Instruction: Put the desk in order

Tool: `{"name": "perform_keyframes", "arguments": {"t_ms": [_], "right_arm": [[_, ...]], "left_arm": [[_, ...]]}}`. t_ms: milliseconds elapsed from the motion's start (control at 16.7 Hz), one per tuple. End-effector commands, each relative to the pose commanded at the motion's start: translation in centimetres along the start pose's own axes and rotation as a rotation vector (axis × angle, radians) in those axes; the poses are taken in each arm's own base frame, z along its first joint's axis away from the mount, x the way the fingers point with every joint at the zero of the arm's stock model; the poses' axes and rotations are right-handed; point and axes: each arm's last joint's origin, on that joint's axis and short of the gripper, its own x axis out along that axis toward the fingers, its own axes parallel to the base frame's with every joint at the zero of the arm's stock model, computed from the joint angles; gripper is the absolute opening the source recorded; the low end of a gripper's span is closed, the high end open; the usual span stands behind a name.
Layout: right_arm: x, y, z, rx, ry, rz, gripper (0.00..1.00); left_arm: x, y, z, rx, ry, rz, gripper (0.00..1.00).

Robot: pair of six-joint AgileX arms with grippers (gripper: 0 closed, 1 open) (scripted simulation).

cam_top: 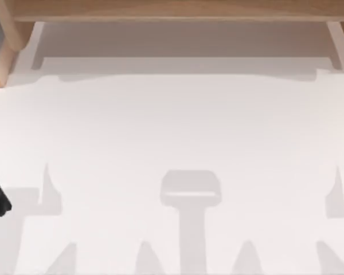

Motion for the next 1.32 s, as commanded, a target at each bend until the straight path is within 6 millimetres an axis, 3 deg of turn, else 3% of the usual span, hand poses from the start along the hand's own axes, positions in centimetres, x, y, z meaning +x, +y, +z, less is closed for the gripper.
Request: {"name": "perform_keyframes", "arguments": {"t_ms": [240, 480, 720, 900, 1080, 1320], "right_arm": [[0.0, 0.0, 0.0, 0.000, 0.000, 0.000, 1.00], [0.0, 0.0, 0.0, 0.000, 0.000, 0.000, 1.00], [0.0, 0.0, 0.0, 0.000, 0.000, 0.000, 1.00], [0.0, 0.0, 0.0, 0.000, 0.000, 0.000, 1.00], [0.0, 0.0, 0.0, 0.000, 0.000, 0.000, 1.00], [0.0, 0.0, 0.0, 0.000, 0.000, 0.000, 1.00]], "left_arm": [[0.5, -0.5, 4.8, -0.003, 0.012, -0.006, 1.00], [3.4, -1.7, 13.1, -0.002, 0.029, -0.006, 1.00], [9.8, -4.8, 22.0, 0.001, 0.034, 0.000, 1.00], [16.1, -8.8, 27.0, 0.001, 0.025, 0.005, 1.00], [22.1, -14.1, 29.3, -0.001, 0.015, 0.006, 1.00], [27.7, -21.5, 28.8, -0.004, 0.003, 0.000, 1.00]]}}
